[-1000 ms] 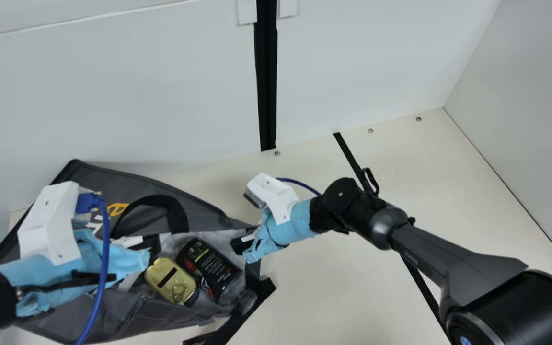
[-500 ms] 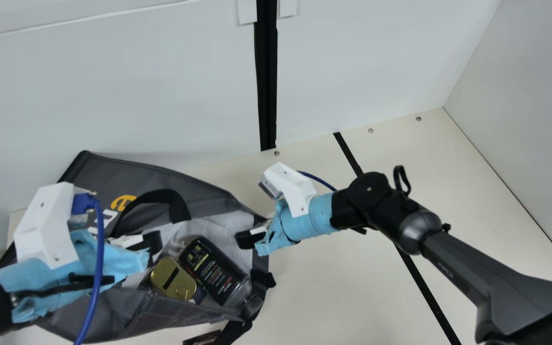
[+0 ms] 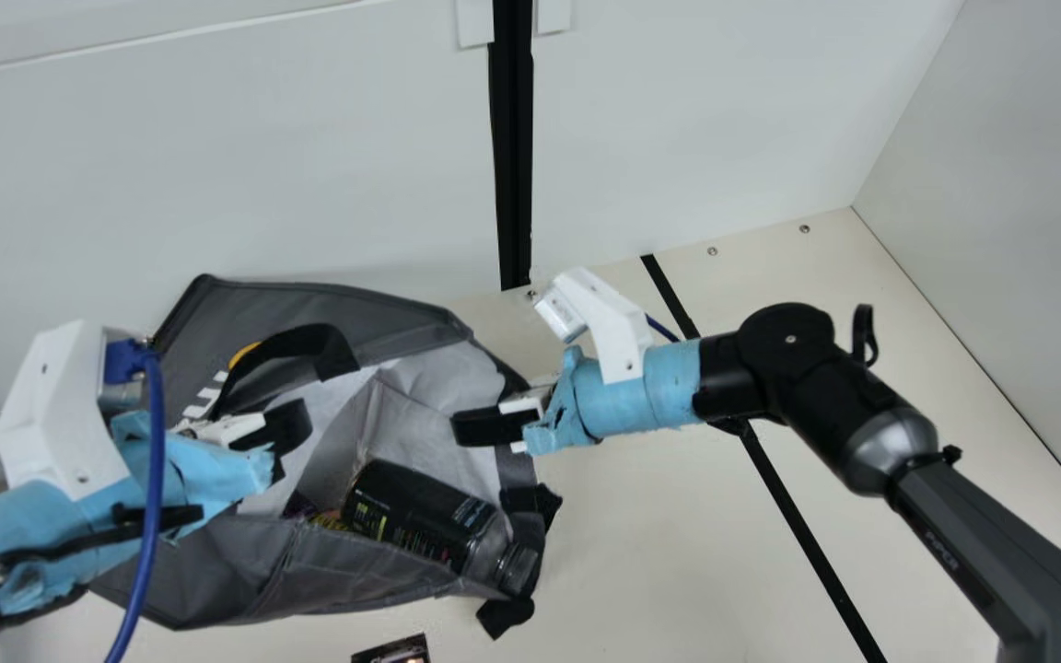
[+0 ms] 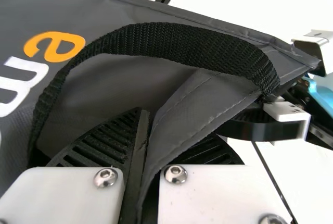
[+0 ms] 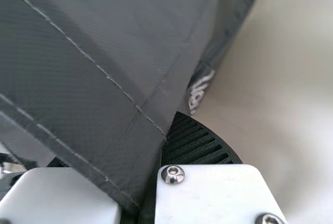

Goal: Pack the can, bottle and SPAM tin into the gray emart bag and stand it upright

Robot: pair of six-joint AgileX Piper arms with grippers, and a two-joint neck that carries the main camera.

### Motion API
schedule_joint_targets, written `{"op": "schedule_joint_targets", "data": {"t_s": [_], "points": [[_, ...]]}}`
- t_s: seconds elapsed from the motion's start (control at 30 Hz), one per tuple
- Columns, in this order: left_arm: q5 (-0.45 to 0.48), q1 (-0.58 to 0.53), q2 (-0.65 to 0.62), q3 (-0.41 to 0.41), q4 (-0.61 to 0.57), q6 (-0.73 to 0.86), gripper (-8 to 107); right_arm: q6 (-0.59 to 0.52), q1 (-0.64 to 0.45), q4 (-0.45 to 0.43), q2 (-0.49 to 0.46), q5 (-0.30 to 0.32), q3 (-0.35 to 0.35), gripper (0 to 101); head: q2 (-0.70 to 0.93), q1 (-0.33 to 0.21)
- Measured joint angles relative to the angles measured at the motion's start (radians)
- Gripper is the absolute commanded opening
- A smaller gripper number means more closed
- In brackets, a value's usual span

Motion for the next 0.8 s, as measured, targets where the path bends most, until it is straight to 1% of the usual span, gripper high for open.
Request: {"op": "schedule_joint_targets", "data": {"t_s": [0.23, 0.33, 0.57, 0.8], "points": [[-0.017, -0.009, -0.011, -0.043, 0.000, -0.007, -8, 0.052, -0.052, 0.056, -0.049, 0.086, -0.023, 0, 0.002, 0.000], [-0.021, -0.011, -0.015, -0.064, -0.002, -0.007, -8, 0.077, -0.067, 0.082, -0.072, 0.112, -0.027, 0, 0.000, 0.000], [-0.014, 0.002, -0.038, -0.105, -0.028, 0.026, -8, 0.139, -0.069, 0.135, -0.139, 0.116, -0.036, 0, 0.000, 0.000], [0.035, 0.030, -0.064, -0.149, -0.069, 0.080, -8, 0.215, -0.091, 0.183, -0.214, 0.120, -0.053, 0, 0.002, 0.000]]}}
